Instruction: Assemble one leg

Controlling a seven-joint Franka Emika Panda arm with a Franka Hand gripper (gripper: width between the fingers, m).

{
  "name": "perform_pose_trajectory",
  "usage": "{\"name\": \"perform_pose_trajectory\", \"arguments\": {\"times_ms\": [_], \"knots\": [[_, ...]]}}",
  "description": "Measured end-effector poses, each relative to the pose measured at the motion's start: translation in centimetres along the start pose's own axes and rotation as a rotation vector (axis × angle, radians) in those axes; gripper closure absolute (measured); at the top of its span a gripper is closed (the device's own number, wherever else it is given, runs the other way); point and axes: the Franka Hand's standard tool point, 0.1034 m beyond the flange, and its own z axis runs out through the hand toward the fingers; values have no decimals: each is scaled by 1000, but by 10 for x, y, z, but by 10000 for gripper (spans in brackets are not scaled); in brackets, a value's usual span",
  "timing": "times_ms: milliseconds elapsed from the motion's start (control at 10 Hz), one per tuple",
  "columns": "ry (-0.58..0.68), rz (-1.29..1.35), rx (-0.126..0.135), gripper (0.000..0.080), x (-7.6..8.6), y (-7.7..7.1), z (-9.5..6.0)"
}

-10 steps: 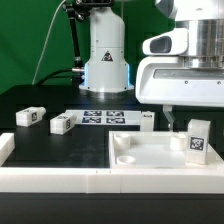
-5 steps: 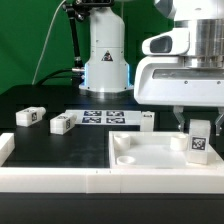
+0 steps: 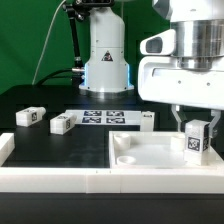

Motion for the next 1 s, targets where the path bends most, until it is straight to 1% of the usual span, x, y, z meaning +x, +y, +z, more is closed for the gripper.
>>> {"name": "perform_pose_trajectory", "arguments": {"times_ms": [100, 300, 500, 800, 900, 1000], "knots": [[-2, 125, 10, 508, 1, 1, 0], [-1, 370, 14, 508, 2, 1, 0], [-2, 543, 15, 507, 1, 1, 0], [-2, 875, 13, 507, -3, -1, 0], [-2, 1014, 15, 507, -4, -2, 0], [-4, 1088, 18, 507, -4, -2, 0]]}}
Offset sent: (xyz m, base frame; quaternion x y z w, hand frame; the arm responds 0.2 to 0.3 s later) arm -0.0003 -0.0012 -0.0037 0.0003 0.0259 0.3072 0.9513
